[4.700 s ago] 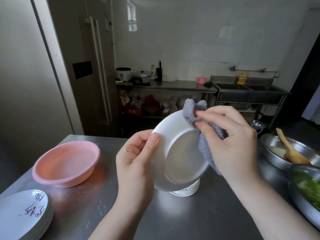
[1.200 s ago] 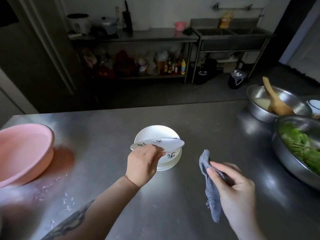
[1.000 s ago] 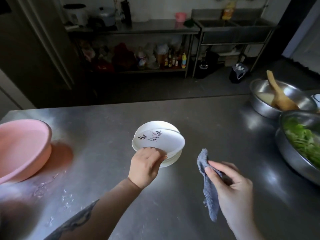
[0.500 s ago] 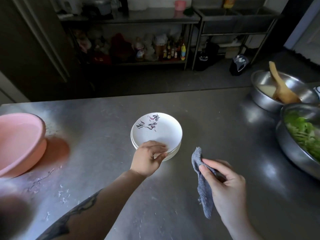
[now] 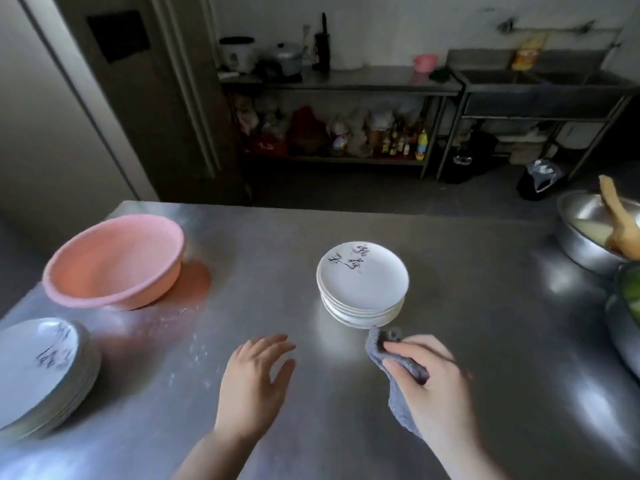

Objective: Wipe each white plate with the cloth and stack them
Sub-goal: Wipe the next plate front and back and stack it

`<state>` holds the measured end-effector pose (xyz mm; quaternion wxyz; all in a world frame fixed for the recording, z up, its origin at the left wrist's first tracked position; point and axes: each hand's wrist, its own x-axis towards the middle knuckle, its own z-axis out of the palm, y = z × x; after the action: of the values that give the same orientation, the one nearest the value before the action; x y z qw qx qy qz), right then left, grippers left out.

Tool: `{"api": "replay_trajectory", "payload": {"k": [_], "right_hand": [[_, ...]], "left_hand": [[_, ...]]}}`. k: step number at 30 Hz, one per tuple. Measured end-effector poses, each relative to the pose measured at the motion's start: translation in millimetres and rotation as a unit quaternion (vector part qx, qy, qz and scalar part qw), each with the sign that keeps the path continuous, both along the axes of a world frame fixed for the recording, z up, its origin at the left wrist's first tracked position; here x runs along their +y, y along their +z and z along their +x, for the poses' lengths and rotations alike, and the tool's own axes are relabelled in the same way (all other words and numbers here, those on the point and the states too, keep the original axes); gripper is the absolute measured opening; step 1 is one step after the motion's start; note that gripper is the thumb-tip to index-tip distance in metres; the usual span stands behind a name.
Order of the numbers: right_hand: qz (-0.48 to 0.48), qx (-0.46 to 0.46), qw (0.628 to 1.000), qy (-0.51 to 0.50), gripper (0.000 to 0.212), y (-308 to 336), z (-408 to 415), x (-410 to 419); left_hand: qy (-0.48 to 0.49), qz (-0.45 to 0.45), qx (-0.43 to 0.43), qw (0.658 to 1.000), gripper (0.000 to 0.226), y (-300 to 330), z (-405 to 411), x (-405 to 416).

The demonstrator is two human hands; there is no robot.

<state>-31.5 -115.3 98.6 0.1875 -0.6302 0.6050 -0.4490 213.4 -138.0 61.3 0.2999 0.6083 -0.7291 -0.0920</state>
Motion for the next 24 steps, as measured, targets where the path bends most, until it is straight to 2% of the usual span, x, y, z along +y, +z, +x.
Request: {"api": "replay_trajectory", "payload": {"k": [4, 14, 17, 20, 24], "right_hand": [[-0.011, 0.062, 0.993, 0.102, 0.028, -9, 44, 2], [0.000, 0.063, 0.953, 0.295, 0.029, -15, 183, 26], [-0.014, 0.077, 0.950, 0.301, 0.030, -15, 220, 24], [-0.028, 0.075, 0.957, 0.277, 0.029, -18, 261, 19], [-0.048, 0.081, 0.966, 0.240, 0.030, -17, 313, 15]], "left_hand": [[0.097, 0.043, -0.035, 0.994, 0.022, -4, 48, 71], [0.346, 0.030, 0.013, 0.938, 0.023, 8, 176, 166], [0.404, 0.011, 0.005, 0.915, 0.023, 10, 231, 164], [0.459, 0.007, 0.048, 0.887, 0.021, 10, 291, 151], [0.471, 0.064, 0.095, 0.875, 0.034, 3, 358, 121]]}}
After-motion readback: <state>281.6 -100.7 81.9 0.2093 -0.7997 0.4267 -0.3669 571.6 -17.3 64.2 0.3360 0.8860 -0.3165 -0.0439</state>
